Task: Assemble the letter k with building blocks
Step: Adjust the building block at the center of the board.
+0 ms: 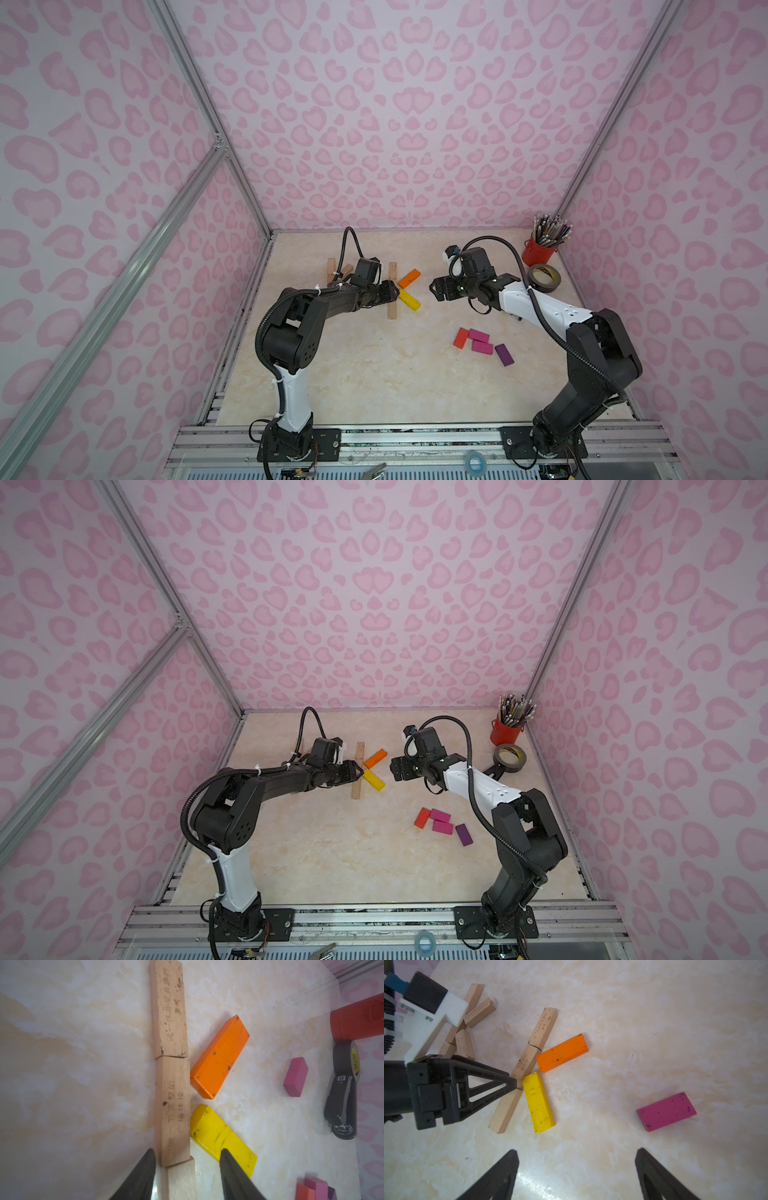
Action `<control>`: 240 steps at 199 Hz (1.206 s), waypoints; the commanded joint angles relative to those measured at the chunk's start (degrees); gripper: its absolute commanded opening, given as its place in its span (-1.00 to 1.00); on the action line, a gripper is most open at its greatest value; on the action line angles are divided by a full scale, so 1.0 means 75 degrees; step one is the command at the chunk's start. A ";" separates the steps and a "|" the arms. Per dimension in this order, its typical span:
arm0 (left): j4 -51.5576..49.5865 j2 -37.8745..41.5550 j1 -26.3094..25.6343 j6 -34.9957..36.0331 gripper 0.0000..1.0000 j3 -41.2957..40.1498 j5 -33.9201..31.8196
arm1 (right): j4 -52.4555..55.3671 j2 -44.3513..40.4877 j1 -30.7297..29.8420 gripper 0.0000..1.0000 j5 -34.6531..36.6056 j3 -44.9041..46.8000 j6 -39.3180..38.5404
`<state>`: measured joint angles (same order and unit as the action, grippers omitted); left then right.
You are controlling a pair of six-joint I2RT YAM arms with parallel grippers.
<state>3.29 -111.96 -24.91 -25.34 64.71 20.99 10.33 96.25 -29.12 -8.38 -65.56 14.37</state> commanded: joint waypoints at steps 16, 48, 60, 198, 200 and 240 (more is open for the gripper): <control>0.0139 -0.0025 -0.0031 0.0041 0.06 0.0124 0.0022 | -0.0037 0.0053 0.0011 0.78 -0.0031 0.0034 0.0029; 0.0101 -0.0048 -0.0042 0.0051 0.05 0.0153 0.0029 | -0.0032 0.0087 0.0017 0.79 -0.0027 0.0034 0.0040; 0.0079 -0.0066 -0.0042 0.0059 0.04 0.0161 0.0059 | -0.0030 0.0094 0.0020 0.79 -0.0031 0.0034 0.0041; 0.0065 -0.0095 -0.0066 0.0053 0.03 0.0185 0.0113 | -0.0052 0.0106 0.0035 0.80 -0.0019 0.0023 0.0076; 0.0071 -0.0095 -0.0066 0.0057 0.03 0.0185 0.0117 | -0.0044 0.0105 0.0035 0.80 -0.0019 0.0023 0.0076; 0.0008 -0.0084 -0.0066 0.0068 0.04 0.0213 0.0043 | -0.0041 0.0102 0.0029 0.81 -0.0040 0.0023 0.0088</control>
<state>2.87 -112.31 -25.41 -25.32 65.67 21.26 10.28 96.57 -28.91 -8.38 -65.56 14.83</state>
